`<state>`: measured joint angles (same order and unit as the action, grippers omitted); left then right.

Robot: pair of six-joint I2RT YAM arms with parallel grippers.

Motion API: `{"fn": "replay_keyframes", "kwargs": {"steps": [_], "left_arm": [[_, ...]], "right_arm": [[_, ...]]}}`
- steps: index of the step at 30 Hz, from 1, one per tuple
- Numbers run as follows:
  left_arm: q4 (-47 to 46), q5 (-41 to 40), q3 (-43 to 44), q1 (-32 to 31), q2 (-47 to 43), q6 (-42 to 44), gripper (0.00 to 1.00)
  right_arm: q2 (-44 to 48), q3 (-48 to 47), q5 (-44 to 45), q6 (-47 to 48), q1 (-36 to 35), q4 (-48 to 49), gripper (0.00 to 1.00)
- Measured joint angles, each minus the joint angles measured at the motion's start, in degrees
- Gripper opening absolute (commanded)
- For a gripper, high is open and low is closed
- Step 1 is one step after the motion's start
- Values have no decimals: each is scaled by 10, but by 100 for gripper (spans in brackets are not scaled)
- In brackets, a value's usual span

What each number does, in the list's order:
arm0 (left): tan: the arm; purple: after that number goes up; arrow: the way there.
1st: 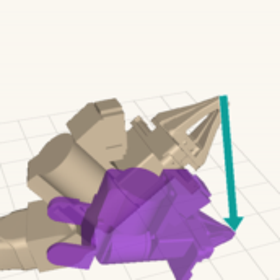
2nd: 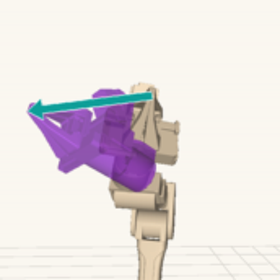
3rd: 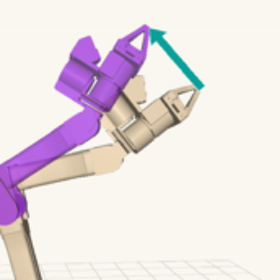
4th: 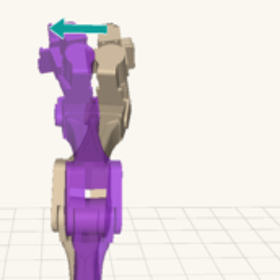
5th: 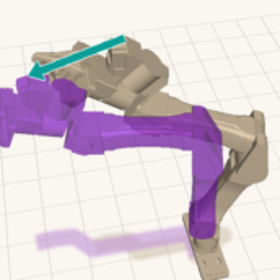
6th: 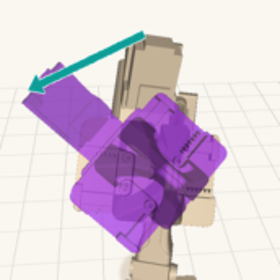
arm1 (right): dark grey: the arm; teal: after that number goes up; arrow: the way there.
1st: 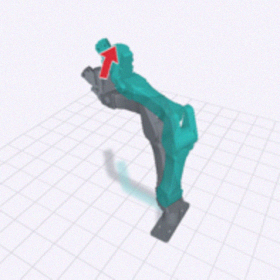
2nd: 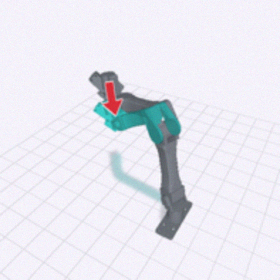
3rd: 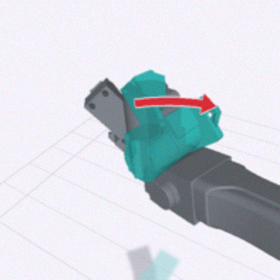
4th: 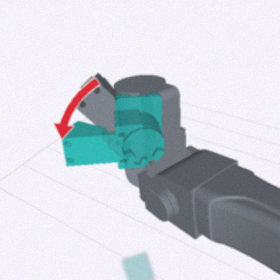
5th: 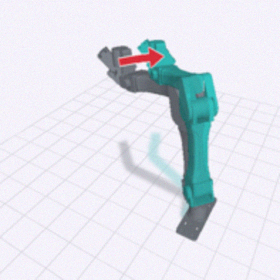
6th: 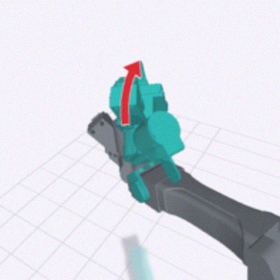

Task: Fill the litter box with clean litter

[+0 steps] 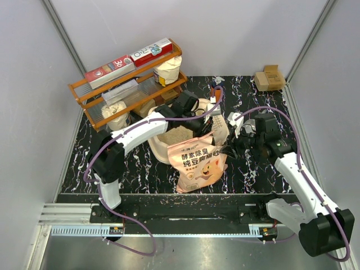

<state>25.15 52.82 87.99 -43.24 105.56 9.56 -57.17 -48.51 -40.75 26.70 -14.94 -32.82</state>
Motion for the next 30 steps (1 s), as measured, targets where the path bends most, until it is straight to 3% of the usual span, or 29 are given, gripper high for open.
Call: {"fn": "replay_keyframes", "kwargs": {"steps": [13,21,24,30], "left_arm": [[-5,33,-10,9,0,-17,19],[12,57,-6,23,8,-17,19],[24,64,0,30,14,-17,19],[43,66,23,43,24,-14,19]], "right_arm": [[-33,2,-46,12,1,49,59],[-73,3,-145,31,16,67,54],[-92,3,-177,40,19,66,50],[-100,3,-207,59,29,64,22]]}}
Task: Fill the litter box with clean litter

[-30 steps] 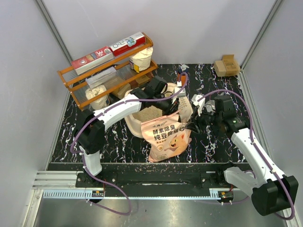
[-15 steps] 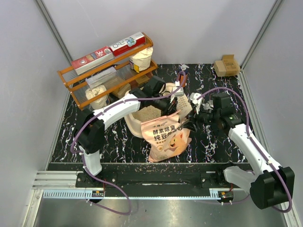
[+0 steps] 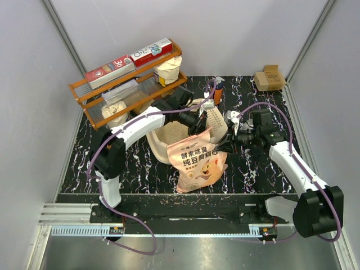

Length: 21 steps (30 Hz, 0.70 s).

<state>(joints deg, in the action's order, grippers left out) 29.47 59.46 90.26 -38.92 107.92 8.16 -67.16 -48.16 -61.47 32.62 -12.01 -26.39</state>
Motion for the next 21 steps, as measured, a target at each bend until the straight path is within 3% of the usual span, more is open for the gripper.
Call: {"fn": "replay_keyframes", "kwargs": {"steps": [2,6,7,10,18,21], "left_arm": [[10,0,7,5,0,6,21],[32,-1,12,24,-2,22,38],[41,-1,12,32,-3,27,46],[66,-13,2,65,-25,44,57],[122,-83,-115,179,-259,89,72],[151,-111,-159,195,-342,117,76]], "right_arm": [[0,0,-5,4,8,0,13],[0,0,-8,4,21,0,2],[0,0,-8,3,22,0,1],[0,1,-7,-9,22,0,0],[23,9,14,-69,23,0,0],[27,9,26,-82,23,0,0]]}}
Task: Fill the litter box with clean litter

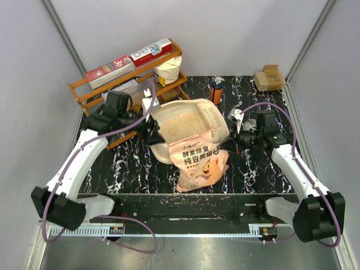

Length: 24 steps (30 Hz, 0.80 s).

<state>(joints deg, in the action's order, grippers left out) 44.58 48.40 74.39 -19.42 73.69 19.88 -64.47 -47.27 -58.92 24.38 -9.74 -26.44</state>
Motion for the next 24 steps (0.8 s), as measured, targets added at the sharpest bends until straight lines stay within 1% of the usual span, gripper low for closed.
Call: {"fn": "replay_keyframes", "kwargs": {"steps": [2,3,5,8,12,18,20,24], "left_arm": [[15,-14,-38,1,-47,19,79],[18,-19,-61,1,-67,25,83],[14,-23,-111,0,-103,22,83],[-29,-24,-169,-8,-130,-9,83],[-121,-17,-208,-26,-123,-73,83],[-253,9,-219,-54,-82,-164,82],[-289,19,-224,-64,-64,-191,81],[-321,28,-224,-91,-44,-213,80]], "right_arm": [[0,0,8,-9,0,-1,0],[0,0,10,-13,0,-1,0],[2,0,13,-21,0,-3,0],[12,2,23,-34,0,-9,0],[34,10,36,-55,0,-14,0],[68,24,55,-80,1,-23,0],[82,30,60,-89,1,-26,0],[106,40,79,-108,2,-26,0]]}}
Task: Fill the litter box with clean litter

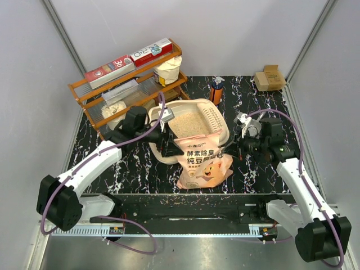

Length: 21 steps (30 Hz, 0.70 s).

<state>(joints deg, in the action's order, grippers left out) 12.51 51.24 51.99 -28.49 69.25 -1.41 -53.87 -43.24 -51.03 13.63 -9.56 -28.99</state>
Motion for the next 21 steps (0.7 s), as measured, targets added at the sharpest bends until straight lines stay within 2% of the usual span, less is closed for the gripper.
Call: {"fn": "replay_keyframes", "kwargs": {"steps": [7,12,16,17,21], "left_arm": [[18,7,0,-15,-2,-3,82],[-52,5,-42,-19,-19,-48,82],[-127,5,-57,-31,22,-112,73],[-140,5,-57,-33,34,-125,61],[-162,8,-52,-33,60,-168,38]], "right_arm": [[-21,-12,9,-8,2,-6,0],[-39,-19,4,-10,3,-7,0],[-47,-23,-3,-10,6,-7,0],[-51,-24,-7,-10,7,-8,0],[-76,-35,-30,-7,15,-9,1]]}}
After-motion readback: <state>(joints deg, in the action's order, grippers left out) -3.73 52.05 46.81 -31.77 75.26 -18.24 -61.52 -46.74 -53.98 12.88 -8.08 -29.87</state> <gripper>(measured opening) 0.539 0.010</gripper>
